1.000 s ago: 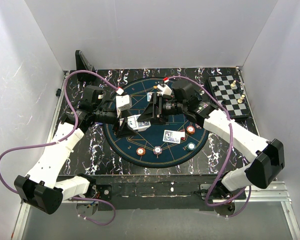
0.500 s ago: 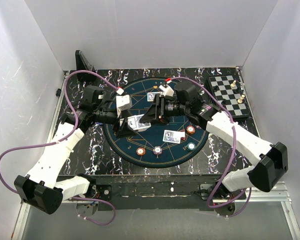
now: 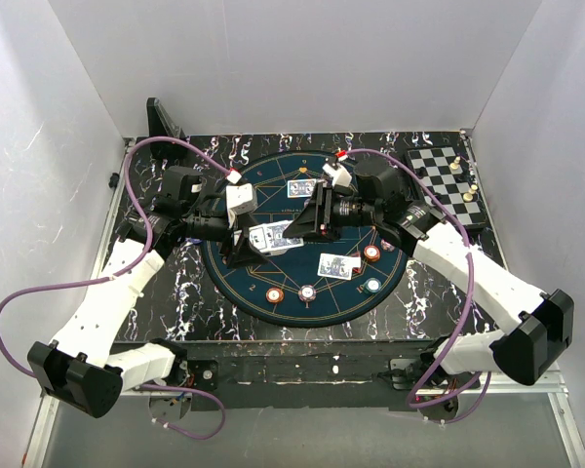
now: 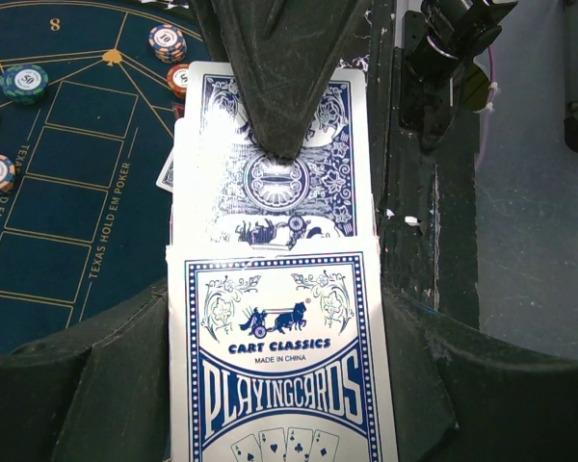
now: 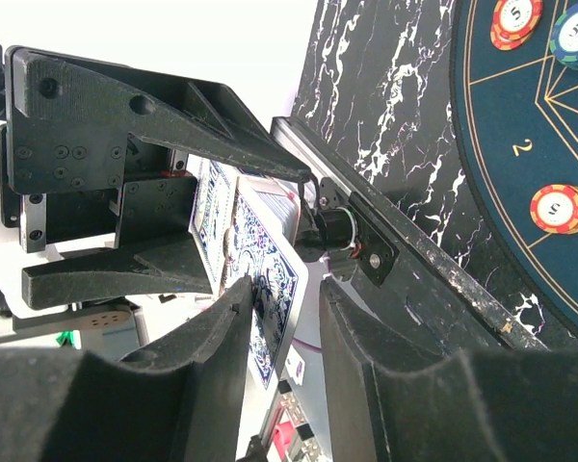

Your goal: Distribute texas hold em gaming equipment

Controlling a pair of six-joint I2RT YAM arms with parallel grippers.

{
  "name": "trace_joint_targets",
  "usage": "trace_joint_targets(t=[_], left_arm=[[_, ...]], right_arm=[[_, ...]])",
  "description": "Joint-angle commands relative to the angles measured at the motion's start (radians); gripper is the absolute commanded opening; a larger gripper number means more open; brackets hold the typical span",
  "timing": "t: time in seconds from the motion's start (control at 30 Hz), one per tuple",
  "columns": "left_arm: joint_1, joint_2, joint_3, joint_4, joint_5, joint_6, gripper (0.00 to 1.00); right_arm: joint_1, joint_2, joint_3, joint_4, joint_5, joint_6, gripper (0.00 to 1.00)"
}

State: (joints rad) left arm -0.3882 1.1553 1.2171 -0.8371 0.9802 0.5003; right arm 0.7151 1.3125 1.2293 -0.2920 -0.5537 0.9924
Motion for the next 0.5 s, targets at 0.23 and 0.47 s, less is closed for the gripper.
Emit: trace_joint_targets(t=[0.23,0.47], left_arm=[[0.005,-0.028,0.018,0.024,0.035,0.001,0.37],[0.005,-0.028,0.018,0.024,0.029,0.000,0.38]], right_arm=[[-0.052,-0.082,-0.016,-0.058,-0.003,-0.028,0.39],[-0.089,-0.133,-0.062,-0.055,-0.020,-0.023,0.34]])
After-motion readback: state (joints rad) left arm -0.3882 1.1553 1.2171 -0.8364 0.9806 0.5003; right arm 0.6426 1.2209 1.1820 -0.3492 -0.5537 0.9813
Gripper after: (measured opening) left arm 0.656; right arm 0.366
